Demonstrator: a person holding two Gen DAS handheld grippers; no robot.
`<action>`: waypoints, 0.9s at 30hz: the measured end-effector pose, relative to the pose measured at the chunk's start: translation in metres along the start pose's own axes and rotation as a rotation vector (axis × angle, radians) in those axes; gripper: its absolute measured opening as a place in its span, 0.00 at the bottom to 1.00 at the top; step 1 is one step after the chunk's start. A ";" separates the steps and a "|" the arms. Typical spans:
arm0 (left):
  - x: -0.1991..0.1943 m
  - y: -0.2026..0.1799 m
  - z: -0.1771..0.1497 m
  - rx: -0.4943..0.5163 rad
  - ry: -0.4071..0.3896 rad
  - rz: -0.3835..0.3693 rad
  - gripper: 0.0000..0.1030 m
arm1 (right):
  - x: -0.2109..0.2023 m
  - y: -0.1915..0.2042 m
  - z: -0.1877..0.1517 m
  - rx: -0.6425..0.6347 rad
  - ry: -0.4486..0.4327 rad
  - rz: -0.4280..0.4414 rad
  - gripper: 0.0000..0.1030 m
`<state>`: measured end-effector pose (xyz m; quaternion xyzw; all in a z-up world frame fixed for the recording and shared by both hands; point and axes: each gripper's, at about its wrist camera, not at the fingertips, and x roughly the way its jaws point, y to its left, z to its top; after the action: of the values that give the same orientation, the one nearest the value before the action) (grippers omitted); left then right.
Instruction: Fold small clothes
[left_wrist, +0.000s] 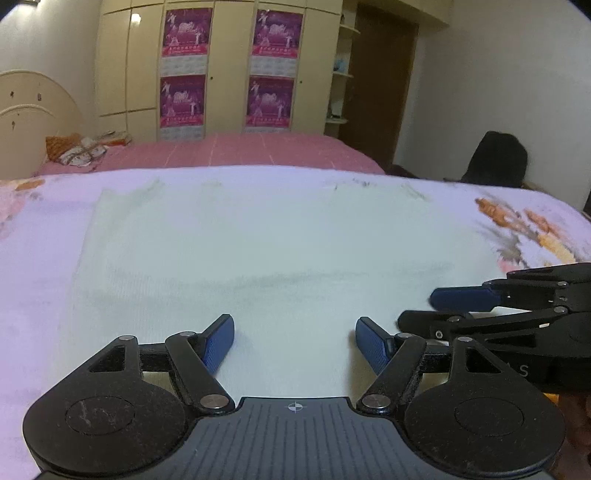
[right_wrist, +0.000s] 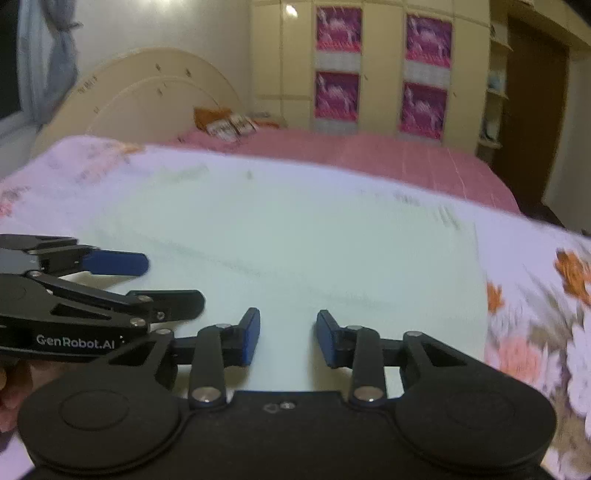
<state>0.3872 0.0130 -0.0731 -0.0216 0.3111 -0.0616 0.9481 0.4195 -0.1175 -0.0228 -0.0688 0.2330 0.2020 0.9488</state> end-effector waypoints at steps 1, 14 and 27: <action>-0.001 -0.001 -0.001 0.007 -0.001 0.005 0.70 | 0.003 -0.002 -0.001 0.012 0.025 0.002 0.37; -0.011 0.013 -0.005 0.014 0.030 0.034 0.70 | -0.013 -0.003 -0.012 -0.028 0.056 -0.033 0.45; -0.033 0.040 -0.021 -0.007 0.042 0.066 0.70 | -0.032 -0.028 -0.029 -0.017 0.072 -0.080 0.47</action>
<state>0.3530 0.0566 -0.0736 -0.0131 0.3318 -0.0296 0.9428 0.3933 -0.1611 -0.0324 -0.0933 0.2621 0.1631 0.9466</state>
